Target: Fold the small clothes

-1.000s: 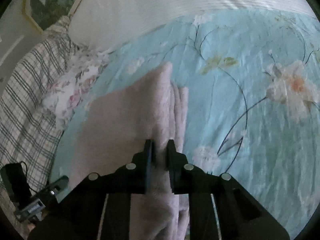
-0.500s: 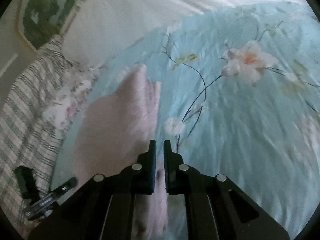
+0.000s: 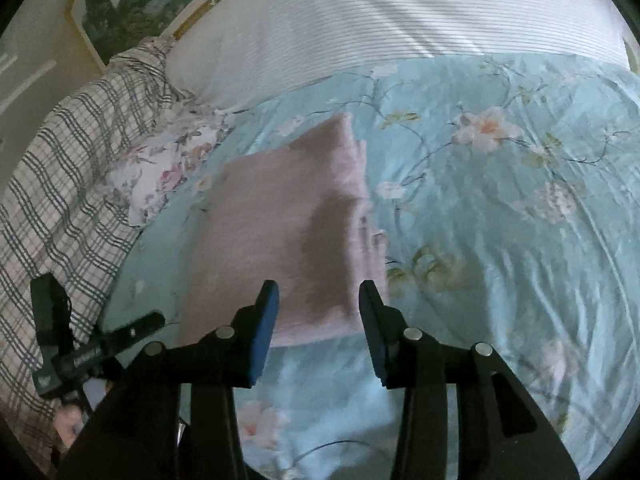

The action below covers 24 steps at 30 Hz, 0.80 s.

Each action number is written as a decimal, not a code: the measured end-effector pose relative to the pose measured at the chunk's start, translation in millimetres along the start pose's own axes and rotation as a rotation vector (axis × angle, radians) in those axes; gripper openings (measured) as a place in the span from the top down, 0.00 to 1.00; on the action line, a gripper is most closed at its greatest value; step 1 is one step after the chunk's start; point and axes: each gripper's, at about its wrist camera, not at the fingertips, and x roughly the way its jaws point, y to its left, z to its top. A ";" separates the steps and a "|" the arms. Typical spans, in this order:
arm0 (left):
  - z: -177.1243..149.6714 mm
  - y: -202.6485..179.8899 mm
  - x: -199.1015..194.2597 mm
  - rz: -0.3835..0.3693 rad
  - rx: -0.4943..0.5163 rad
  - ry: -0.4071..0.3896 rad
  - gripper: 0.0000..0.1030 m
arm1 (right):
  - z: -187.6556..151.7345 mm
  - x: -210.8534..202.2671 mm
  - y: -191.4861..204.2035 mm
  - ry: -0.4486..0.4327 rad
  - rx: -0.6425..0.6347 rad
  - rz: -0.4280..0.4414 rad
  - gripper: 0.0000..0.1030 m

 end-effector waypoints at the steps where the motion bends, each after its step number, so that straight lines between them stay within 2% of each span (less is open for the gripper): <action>1: -5.6 2.6 -7.2 0.020 0.008 -0.012 0.20 | -1.6 0.6 3.8 0.002 -0.004 0.002 0.55; 5: -27.9 15.4 -22.4 0.073 -0.004 -0.026 0.20 | -9.6 2.9 24.4 0.027 -0.056 0.023 0.47; 8: -36.7 21.7 -21.4 0.052 -0.022 0.001 0.20 | -10.4 -5.3 29.5 0.018 -0.088 0.012 0.44; 12: -21.8 12.6 -16.1 0.027 0.036 -0.008 0.20 | -8.3 -31.6 26.2 -0.014 -0.079 -0.018 0.39; 13: -14.4 7.8 -15.3 -0.001 0.058 -0.014 0.20 | -8.7 -41.8 26.7 -0.027 -0.081 -0.039 0.34; 14: -7.2 3.9 -14.4 -0.028 0.078 -0.019 0.20 | -10.0 -50.2 28.0 -0.037 -0.085 -0.058 0.25; 16: 0.8 -1.1 -14.5 -0.052 0.112 -0.029 0.20 | -9.7 -63.4 31.5 -0.060 -0.104 -0.096 0.15; 19: 1.7 0.2 -23.5 -0.012 0.151 -0.038 0.20 | 0.9 -54.2 36.6 -0.058 -0.131 -0.127 0.15; 22: -11.1 16.8 -38.8 0.047 0.135 -0.065 0.20 | 12.8 -26.8 39.7 -0.050 -0.103 -0.087 0.15; 24: -17.1 23.7 -38.9 0.104 0.133 -0.060 0.20 | 15.8 -9.1 44.7 -0.028 -0.094 -0.025 0.15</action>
